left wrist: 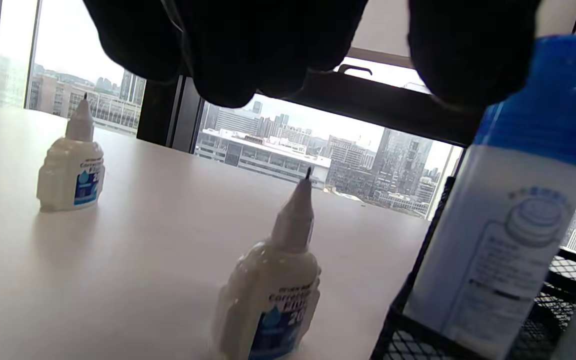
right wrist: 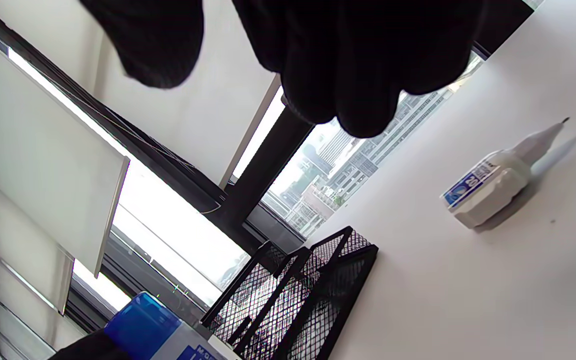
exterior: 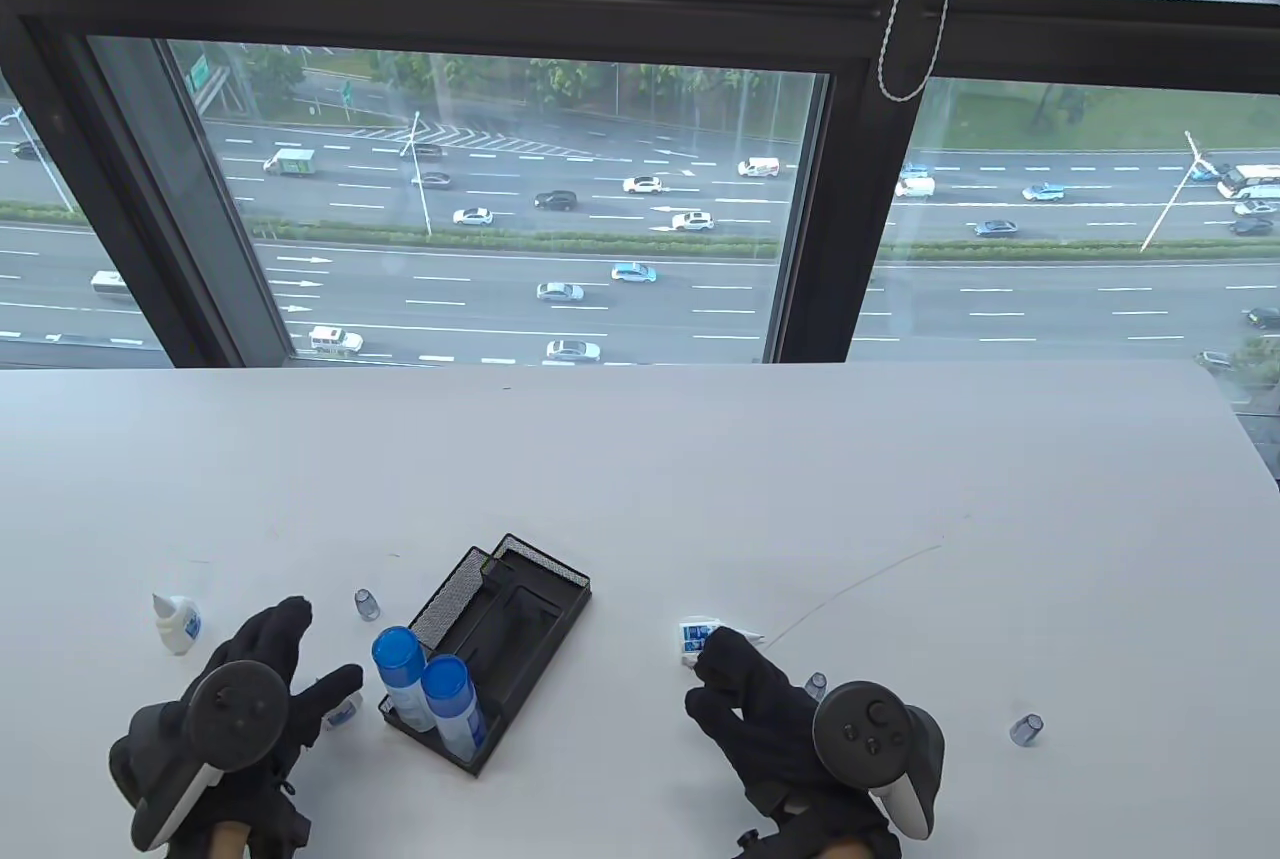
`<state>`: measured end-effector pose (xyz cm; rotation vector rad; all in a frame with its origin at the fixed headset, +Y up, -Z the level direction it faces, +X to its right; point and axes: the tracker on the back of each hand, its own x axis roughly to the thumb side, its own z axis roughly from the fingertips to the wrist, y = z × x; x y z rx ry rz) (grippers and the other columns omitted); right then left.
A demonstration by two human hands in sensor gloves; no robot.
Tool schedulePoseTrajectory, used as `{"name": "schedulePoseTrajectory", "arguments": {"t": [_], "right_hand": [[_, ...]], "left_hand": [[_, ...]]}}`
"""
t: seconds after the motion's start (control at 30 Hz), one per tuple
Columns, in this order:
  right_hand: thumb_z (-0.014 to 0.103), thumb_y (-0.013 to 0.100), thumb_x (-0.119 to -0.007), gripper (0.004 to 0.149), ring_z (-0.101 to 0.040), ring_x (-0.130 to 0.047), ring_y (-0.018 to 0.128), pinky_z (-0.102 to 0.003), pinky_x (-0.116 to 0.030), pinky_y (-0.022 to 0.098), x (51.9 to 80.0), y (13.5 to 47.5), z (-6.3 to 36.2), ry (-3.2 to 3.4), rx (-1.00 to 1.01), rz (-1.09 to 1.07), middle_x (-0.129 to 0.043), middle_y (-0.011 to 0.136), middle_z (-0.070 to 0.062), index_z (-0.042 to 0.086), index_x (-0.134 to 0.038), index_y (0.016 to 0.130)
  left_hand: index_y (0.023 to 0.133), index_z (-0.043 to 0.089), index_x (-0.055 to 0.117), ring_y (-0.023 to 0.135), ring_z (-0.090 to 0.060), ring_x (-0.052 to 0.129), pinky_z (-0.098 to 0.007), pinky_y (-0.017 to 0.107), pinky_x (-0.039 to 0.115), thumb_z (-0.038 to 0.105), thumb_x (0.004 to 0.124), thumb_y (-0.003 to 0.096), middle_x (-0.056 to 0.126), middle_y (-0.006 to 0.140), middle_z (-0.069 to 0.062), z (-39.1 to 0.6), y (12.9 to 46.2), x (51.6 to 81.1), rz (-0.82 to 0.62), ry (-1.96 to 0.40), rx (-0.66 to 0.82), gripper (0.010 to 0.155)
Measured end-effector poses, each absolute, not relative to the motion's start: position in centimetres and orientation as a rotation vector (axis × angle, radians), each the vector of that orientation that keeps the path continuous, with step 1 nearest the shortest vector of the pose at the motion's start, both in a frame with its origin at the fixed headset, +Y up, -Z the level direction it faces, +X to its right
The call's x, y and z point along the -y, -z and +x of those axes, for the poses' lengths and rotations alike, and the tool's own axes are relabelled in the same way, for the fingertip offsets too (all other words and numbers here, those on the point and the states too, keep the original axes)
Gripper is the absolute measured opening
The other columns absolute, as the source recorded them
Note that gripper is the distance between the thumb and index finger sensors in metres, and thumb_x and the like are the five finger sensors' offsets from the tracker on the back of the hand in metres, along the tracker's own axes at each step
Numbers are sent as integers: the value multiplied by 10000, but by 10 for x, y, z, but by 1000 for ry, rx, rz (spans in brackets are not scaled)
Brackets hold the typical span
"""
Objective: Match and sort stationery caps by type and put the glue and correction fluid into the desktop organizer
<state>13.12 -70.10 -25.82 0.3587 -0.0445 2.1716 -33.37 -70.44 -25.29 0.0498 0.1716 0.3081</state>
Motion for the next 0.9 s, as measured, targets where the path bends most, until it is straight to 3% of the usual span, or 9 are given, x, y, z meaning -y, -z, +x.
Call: {"name": "schedulePoseTrajectory", "arguments": {"t": [0.1,0.27,0.9], "right_hand": [[463,507,-761,664,-362,-872,827,-549,-685,658,702,258,131,-2173,36,359,-790,978,-140,125,-595,1054],[463,508,-760,664,-362,-874,825,-550,-684,659,706,260,131,-2181,17,341,-789,978,-140,124,-594,1054],[466,508,-756,661,-358,-875,825,-548,-686,658,708,263,137,-2168,31,306,-791,978,-133,128,-596,1053]], "left_hand": [[1138,288,565,1082,-328,796,-591,720,698,677,774,464,687,1188,-39,-345,259,730,-88,-365,-173,806],[1126,303,575,1092,-325,784,-607,734,671,668,789,452,704,1178,-21,-349,264,754,-156,-373,-176,796],[1049,335,650,1069,-277,807,-615,732,665,512,827,499,781,1110,21,-344,271,775,-104,-419,-181,604]]}}
